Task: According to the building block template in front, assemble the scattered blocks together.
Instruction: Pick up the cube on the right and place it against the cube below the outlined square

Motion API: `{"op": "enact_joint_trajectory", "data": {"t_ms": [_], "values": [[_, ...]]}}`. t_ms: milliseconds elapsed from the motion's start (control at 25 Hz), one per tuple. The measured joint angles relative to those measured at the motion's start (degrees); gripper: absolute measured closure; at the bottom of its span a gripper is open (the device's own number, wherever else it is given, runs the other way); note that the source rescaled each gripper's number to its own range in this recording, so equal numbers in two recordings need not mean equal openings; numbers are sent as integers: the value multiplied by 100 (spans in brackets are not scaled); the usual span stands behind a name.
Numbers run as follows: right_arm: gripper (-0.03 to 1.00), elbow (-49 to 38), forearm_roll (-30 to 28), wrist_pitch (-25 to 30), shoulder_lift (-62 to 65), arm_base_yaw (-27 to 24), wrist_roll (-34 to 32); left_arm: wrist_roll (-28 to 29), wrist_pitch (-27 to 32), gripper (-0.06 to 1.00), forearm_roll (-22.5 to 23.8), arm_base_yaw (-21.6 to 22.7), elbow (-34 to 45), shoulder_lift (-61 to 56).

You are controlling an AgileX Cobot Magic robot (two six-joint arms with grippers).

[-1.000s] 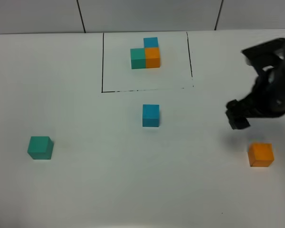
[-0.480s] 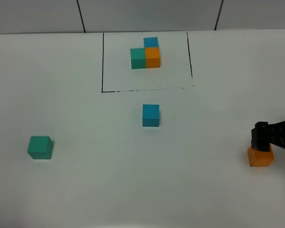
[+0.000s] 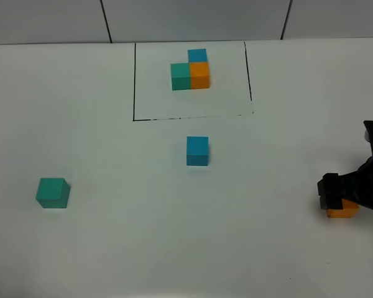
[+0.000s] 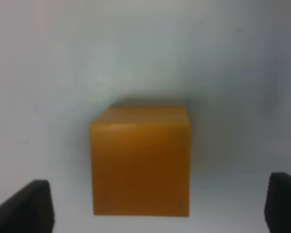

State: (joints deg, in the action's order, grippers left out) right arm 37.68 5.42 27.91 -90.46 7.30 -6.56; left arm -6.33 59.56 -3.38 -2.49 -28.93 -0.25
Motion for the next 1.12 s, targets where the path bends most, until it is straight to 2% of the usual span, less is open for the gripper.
{"op": "enact_joint_trajectory", "data": {"t_ms": [240, 480, 560, 720, 920, 1120], "values": [[27, -7, 0, -164, -262, 0, 41, 0, 0, 7, 0, 0, 0, 0], [28, -110, 0, -441, -433, 0, 159, 0, 0, 7, 0, 0, 0, 0], [33, -110, 0, -478, -458, 0, 210, 0, 0, 7, 0, 0, 0, 0], [54, -110, 0, -600, -465, 0, 316, 0, 0, 7, 0, 0, 0, 0], [97, -110, 0, -605, -465, 0, 316, 0, 0, 7, 0, 0, 0, 0], [96, -114, -7, -599, -459, 87, 316, 0, 0, 7, 0, 0, 0, 0]]}}
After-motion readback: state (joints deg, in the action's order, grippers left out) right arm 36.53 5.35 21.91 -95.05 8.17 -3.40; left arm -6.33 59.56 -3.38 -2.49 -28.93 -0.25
